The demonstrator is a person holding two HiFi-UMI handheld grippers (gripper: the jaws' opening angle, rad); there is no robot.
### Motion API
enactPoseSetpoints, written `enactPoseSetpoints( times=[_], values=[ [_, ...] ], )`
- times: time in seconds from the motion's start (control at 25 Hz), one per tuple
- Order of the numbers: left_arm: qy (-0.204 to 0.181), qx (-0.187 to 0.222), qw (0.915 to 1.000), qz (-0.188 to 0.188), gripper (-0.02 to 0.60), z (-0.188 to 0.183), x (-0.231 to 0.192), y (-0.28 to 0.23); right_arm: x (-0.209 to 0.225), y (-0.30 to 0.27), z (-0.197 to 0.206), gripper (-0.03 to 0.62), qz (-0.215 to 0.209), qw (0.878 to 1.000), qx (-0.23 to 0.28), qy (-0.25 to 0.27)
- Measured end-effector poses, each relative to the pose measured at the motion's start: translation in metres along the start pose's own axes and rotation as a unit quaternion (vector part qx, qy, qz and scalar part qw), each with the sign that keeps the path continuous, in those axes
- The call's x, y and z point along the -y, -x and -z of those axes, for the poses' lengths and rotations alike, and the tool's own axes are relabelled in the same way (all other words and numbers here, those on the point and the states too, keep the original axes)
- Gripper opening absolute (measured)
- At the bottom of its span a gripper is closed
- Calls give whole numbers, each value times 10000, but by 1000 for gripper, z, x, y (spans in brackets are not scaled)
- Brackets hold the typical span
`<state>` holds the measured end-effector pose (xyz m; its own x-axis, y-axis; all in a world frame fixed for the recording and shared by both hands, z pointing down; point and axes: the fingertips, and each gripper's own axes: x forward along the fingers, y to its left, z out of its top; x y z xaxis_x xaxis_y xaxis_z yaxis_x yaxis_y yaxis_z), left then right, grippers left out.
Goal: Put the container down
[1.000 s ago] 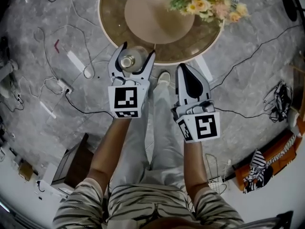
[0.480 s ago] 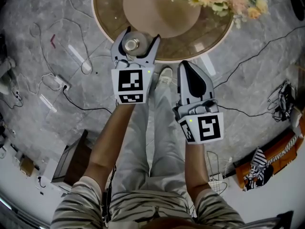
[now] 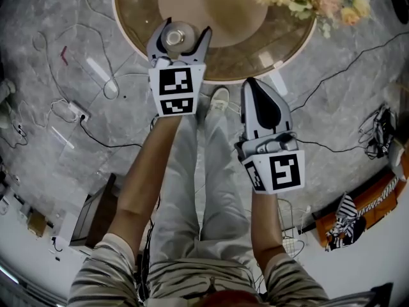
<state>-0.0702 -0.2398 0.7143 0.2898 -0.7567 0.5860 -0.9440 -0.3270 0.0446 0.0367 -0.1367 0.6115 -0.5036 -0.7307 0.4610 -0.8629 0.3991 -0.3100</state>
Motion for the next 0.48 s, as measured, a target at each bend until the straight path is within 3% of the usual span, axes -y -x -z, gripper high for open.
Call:
enactPoseSetpoints(
  times=[0.48],
  values=[
    [-187, -241, 9994, -134, 337, 26, -13, -44, 11, -14, 4, -3, -4, 10000, -93, -21]
  ],
)
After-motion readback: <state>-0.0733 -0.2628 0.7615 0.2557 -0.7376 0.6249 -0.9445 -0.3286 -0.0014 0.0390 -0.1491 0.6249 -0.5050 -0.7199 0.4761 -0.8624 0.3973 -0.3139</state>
